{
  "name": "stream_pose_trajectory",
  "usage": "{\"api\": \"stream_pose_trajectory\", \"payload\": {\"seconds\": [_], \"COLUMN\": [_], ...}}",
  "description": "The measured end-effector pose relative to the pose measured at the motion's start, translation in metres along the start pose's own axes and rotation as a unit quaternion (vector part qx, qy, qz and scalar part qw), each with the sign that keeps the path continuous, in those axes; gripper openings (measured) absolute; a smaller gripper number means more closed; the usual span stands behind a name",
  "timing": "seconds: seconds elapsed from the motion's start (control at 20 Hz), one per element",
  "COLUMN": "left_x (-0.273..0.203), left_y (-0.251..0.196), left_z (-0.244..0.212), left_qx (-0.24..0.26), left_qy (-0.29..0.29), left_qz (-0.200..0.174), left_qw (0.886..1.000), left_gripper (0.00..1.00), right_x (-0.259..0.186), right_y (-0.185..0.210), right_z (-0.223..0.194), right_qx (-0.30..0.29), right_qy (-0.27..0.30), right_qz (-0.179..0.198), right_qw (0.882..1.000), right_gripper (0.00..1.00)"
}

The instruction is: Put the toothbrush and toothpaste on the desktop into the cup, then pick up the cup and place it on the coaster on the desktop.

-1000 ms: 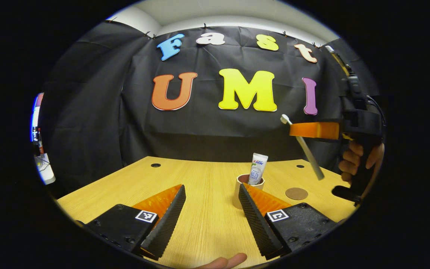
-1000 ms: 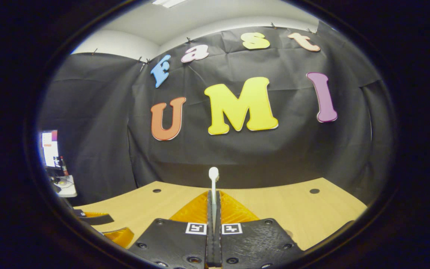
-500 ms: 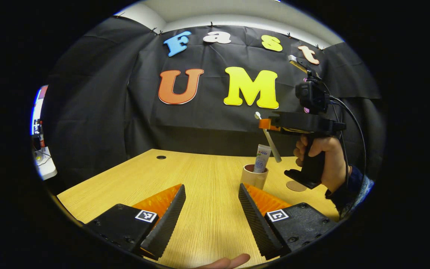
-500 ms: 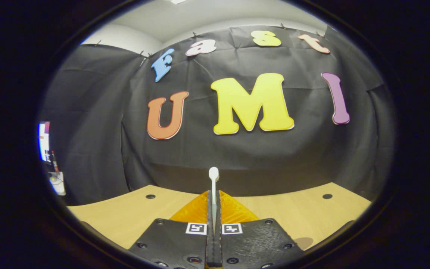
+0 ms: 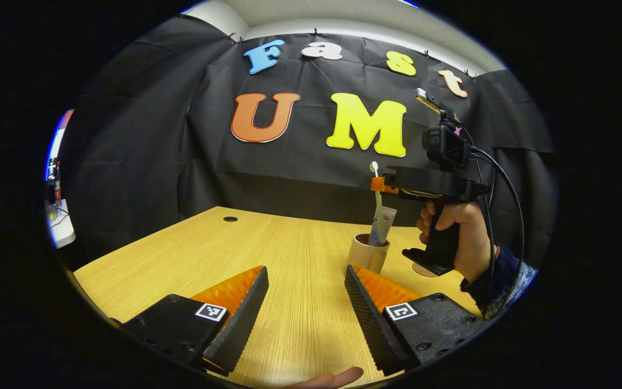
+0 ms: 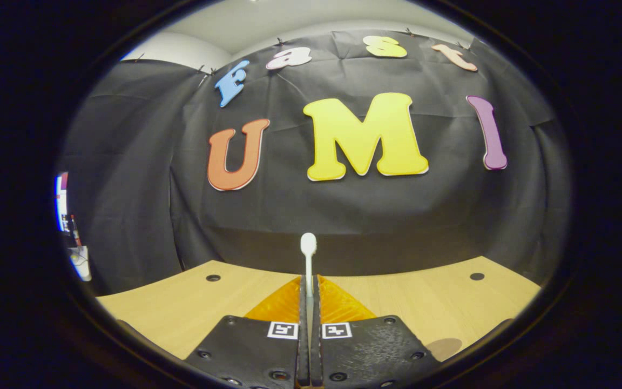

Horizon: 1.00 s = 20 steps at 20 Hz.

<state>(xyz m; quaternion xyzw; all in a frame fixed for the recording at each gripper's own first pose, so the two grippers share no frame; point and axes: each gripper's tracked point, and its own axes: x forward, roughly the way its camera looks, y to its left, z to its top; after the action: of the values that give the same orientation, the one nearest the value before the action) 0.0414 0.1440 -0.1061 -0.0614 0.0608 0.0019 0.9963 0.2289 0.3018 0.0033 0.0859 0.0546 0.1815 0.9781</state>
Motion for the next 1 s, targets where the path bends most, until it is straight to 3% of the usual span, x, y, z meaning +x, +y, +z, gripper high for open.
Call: {"api": "stream_pose_trajectory", "payload": {"seconds": [0.25,0.4,0.45,0.55,1.0], "left_x": [-0.001,-0.003,-0.003,-0.001,0.022], "left_y": [-0.003,-0.006,-0.006,-0.009,-0.020], "left_z": [-0.003,-0.004,-0.004,-0.004,-0.018], "left_qx": [0.003,0.006,0.006,0.009,0.010], "left_qy": [0.004,0.006,0.006,0.009,0.054], "left_qz": [-0.005,-0.006,-0.006,-0.006,-0.005], "left_qw": [1.000,1.000,1.000,1.000,0.998], "left_gripper": [0.91,0.91,0.91,0.91,0.91], "right_x": [-0.005,-0.009,-0.011,-0.016,-0.066], "right_y": [-0.003,-0.005,-0.005,-0.006,-0.027], "right_z": [0.008,0.011,0.012,0.013,0.014], "right_qx": [0.005,0.001,-0.001,-0.010,-0.043], "right_qy": [-0.011,-0.017,-0.017,-0.016,-0.006], "right_qz": [-0.003,-0.010,-0.010,-0.009,-0.005], "right_qw": [1.000,1.000,1.000,1.000,0.999], "right_gripper": [0.05,0.48,0.53,0.77,0.95]}}
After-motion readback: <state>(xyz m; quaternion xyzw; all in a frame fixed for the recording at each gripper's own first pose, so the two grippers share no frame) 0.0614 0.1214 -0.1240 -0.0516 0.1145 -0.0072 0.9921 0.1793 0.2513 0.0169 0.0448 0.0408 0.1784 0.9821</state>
